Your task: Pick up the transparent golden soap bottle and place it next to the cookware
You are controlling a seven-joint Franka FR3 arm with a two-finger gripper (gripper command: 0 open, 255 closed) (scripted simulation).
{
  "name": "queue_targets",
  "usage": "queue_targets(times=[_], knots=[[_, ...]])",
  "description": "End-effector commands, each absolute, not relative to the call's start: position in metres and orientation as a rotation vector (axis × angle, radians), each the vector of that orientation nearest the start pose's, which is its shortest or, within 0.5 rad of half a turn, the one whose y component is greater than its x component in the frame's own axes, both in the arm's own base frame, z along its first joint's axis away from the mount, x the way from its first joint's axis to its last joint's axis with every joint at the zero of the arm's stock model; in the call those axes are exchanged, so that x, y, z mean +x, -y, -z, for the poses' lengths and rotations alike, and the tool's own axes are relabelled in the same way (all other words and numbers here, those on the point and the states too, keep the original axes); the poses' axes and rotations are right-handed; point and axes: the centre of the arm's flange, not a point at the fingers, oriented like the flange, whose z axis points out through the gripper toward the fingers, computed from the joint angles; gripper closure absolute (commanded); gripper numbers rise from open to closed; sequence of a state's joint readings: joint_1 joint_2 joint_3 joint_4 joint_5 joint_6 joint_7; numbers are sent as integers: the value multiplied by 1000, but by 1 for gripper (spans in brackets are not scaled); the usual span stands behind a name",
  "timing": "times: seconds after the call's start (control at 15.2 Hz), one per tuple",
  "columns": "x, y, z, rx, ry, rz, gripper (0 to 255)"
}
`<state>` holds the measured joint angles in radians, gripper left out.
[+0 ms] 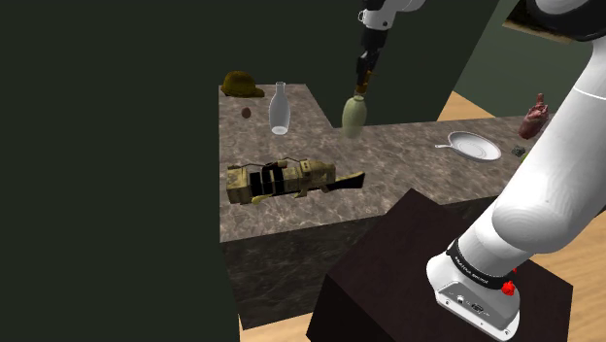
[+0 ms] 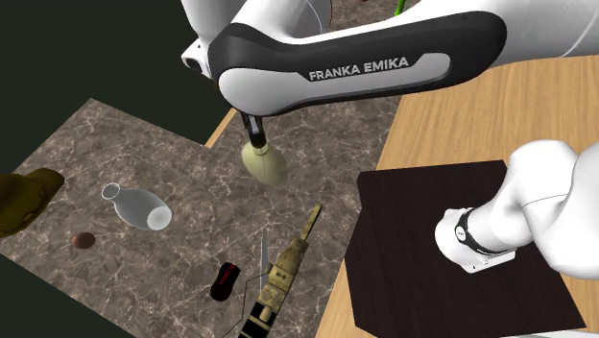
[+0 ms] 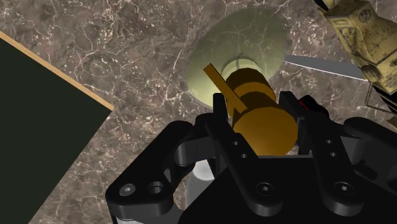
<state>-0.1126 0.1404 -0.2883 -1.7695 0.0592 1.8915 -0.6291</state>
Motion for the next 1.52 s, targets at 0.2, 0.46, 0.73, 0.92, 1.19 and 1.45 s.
queue_targets(times=[0.2,0.46,0.73,0.92,1.19,1.45], knots=[[559,223,-506,-3104,330,-4,255],[559,223,-528,-3104,330,-4,255],[559,223,-549,-3104,330,-4,255],[559,223,-564,-3104,330,-4,255],[559,223,-586,-3104,330,-4,255],[559,223,-607,-3104,330,-4,255]])
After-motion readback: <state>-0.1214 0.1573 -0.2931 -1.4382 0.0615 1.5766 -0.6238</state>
